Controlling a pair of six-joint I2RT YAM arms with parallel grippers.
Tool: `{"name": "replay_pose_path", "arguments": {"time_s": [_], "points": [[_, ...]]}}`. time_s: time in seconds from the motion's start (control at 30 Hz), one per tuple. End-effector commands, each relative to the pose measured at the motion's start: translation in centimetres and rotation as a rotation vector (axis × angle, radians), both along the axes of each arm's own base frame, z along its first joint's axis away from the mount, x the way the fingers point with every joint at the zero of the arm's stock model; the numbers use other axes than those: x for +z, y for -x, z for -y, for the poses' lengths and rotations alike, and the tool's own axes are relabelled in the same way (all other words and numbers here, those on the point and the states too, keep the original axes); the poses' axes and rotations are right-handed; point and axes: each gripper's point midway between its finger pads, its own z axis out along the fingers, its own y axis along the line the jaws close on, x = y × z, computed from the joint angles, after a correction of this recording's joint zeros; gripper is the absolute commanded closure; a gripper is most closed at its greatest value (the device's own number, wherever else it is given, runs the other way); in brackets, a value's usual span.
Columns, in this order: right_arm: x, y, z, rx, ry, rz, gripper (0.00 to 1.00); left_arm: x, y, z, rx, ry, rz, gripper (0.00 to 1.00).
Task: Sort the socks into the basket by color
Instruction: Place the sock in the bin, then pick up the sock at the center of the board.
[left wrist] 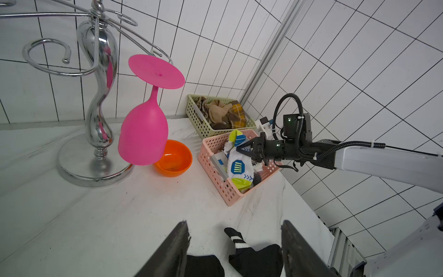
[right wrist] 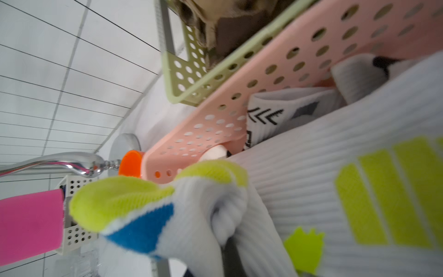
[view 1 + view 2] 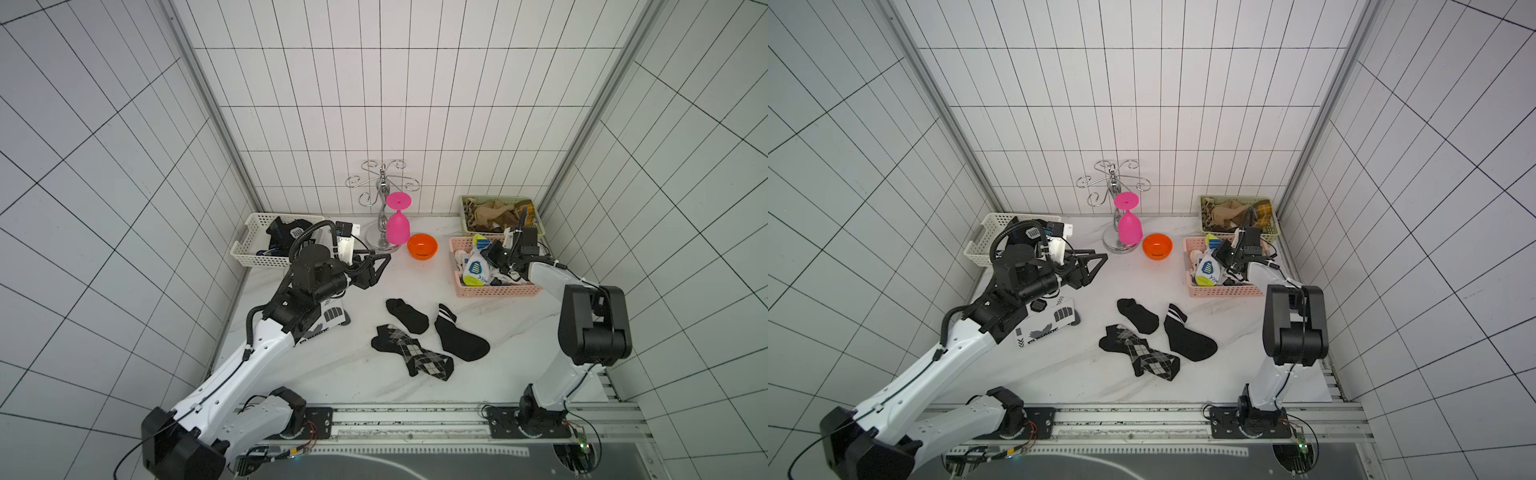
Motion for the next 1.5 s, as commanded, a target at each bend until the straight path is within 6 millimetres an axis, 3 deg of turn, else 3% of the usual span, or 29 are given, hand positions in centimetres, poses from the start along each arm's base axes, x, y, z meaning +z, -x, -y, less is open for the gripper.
{"name": "replay_pose_path", "arguments": {"time_s": [0.0, 0.17, 0.37, 0.93, 1.03, 1.2, 1.23, 1.27, 1.47], "points": [[-1.3, -1.6, 1.4, -0.025, 0.081, -0.04, 1.0, 0.5, 0.0, -0.4, 0.017, -0.019, 0.014, 0.38], [-3.1, -2.6, 2.0, -0.015, 0.134, -0.091, 1.0, 0.0, 0.0, -0.8, 0.038, -0.039, -0.002, 0.38], [-2.3, -2.3, 2.4, -0.01, 0.187, -0.075, 1.0, -0.9, -0.4, -1.4, 0.079, -0.06, -0.036, 0.38], [5.2, -1.1, 1.0, 0.005, 0.283, 0.039, 0.3, -5.1, -1.1, -4.0, 0.231, -0.175, -0.199, 0.37], [6.1, -0.3, 0.9, -0.002, 0.304, 0.043, 0.22, -6.0, -1.1, -4.8, 0.275, -0.203, -0.238, 0.36], [8.2, 1.2, 1.0, -0.012, 0.322, 0.086, 0.19, -8.1, -1.0, -6.5, 0.359, -0.248, -0.317, 0.36], [8.7, 1.4, 0.9, -0.012, 0.33, 0.097, 0.07, -8.5, -0.9, -6.8, 0.377, -0.255, -0.332, 0.36], [9.5, 1.7, 0.7, -0.007, 0.338, 0.115, 0.06, -9.2, -0.8, -7.2, 0.399, -0.265, -0.353, 0.36], [12.7, 3.4, -3.0, 0.117, 0.358, 0.189, 0.05, -13.3, -0.3, -8.9, 0.498, -0.291, -0.457, 0.35]]}}
